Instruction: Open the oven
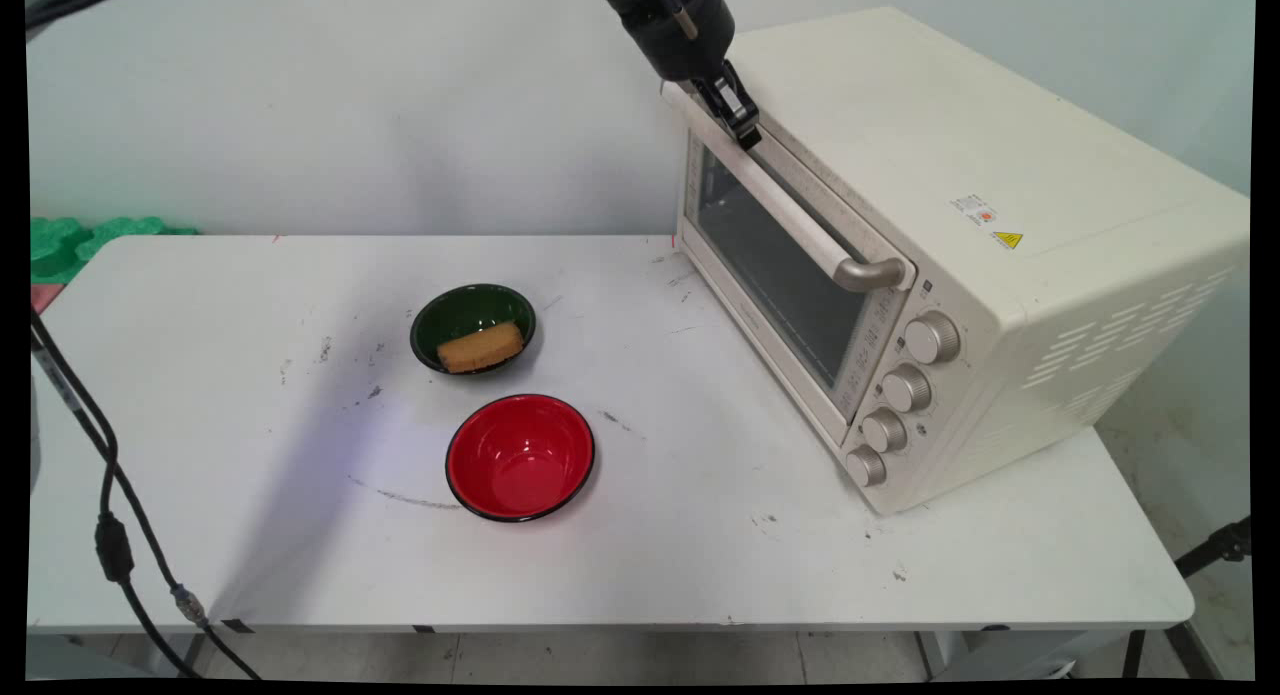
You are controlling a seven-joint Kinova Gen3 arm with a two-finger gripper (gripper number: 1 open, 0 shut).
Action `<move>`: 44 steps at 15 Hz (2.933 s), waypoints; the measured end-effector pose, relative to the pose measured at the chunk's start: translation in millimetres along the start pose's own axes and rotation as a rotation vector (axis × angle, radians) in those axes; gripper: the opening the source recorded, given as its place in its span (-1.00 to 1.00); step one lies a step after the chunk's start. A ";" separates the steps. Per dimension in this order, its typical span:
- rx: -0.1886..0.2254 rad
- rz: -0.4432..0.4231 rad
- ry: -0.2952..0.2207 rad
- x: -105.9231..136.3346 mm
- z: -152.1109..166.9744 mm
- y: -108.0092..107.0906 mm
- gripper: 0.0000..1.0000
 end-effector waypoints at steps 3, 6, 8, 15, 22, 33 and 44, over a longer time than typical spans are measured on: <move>-0.002 0.002 -0.009 -4.0 8.1 0.3 -1.00; -0.003 0.007 -0.018 -9.6 13.7 -0.3 -1.00; -0.005 0.008 -0.023 -14.6 14.5 -0.1 -1.00; -0.047 -0.011 0.019 -50.3 -5.1 3.1 -1.00; -0.089 -0.011 0.045 -109.4 -16.1 9.0 -1.00; -0.095 -0.025 0.127 -217.8 -2.2 18.9 -1.00; -0.081 0.013 0.196 -297.2 14.6 30.3 -1.00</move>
